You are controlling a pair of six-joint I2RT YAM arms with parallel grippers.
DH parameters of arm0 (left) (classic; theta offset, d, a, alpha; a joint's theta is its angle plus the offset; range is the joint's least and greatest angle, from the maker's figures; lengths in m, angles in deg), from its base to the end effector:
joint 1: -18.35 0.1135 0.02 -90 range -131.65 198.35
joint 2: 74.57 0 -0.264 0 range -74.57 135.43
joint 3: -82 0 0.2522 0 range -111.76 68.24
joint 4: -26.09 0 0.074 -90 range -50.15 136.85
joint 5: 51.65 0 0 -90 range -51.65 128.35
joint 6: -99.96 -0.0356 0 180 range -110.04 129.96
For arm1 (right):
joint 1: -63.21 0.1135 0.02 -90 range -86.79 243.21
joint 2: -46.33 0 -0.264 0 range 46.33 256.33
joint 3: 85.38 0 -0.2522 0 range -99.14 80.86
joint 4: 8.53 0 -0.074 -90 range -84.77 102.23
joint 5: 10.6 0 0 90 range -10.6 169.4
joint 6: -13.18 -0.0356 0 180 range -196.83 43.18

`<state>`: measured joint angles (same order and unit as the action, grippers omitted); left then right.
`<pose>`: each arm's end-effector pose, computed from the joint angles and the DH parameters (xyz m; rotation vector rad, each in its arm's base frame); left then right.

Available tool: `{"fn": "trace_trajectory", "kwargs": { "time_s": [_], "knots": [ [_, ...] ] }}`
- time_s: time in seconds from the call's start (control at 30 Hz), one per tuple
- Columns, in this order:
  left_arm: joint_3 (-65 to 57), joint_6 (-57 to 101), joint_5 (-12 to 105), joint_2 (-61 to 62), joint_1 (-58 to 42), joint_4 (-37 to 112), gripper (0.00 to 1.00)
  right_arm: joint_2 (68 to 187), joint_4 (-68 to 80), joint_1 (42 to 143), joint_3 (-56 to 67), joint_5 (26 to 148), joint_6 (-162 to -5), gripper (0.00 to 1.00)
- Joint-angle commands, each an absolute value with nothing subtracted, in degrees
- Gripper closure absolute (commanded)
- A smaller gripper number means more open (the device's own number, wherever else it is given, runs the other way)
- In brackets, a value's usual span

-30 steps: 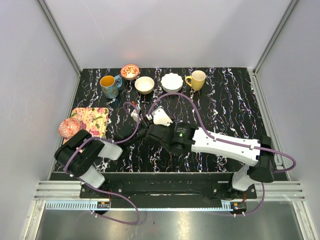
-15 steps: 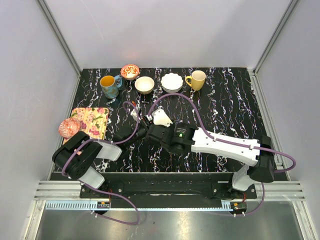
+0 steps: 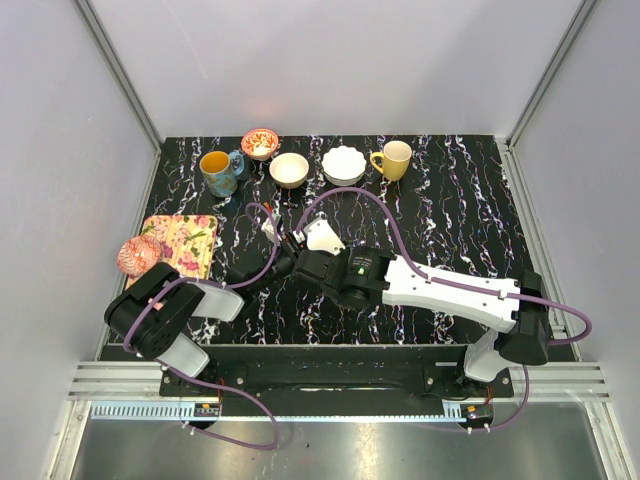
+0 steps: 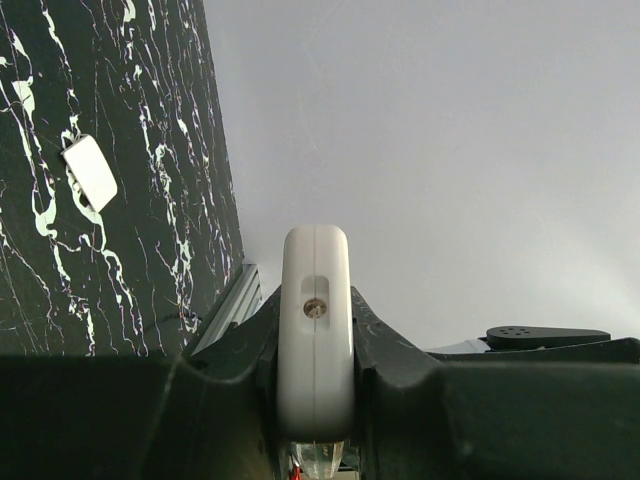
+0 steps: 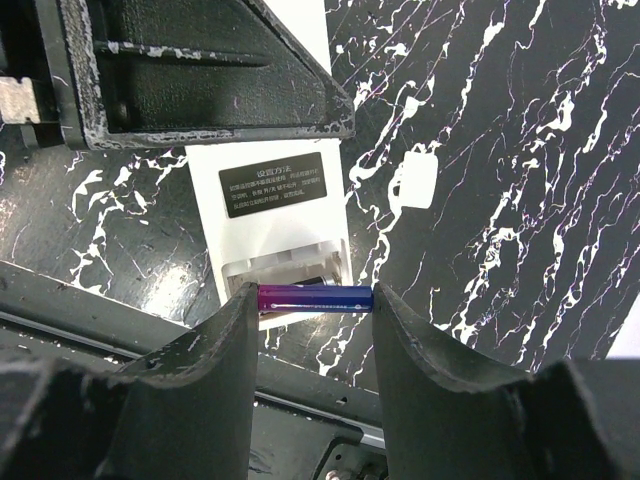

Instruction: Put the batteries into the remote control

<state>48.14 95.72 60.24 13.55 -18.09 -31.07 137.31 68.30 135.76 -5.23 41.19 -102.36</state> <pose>0.2057 -0.1684 0.1781 -0.4326 1.8499 -1.8885 0.1146 0.2910 0.3218 -0.8053 2.2558 -0.1911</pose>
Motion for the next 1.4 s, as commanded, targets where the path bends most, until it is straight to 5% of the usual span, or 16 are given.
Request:
{"fn": "trace_trajectory", "kwargs": {
  "time_s": [0.0,1.37],
  "knots": [
    [47.9,95.4,59.4,11.4,-18.4,-55.5,1.00,136.9,68.9,136.2,-5.5,41.2,-103.1,0.92],
    [48.4,95.1,59.4,11.0,-18.9,-55.5,1.00,138.2,69.7,136.3,-6.8,38.7,-104.3,0.49]
  ]
}}
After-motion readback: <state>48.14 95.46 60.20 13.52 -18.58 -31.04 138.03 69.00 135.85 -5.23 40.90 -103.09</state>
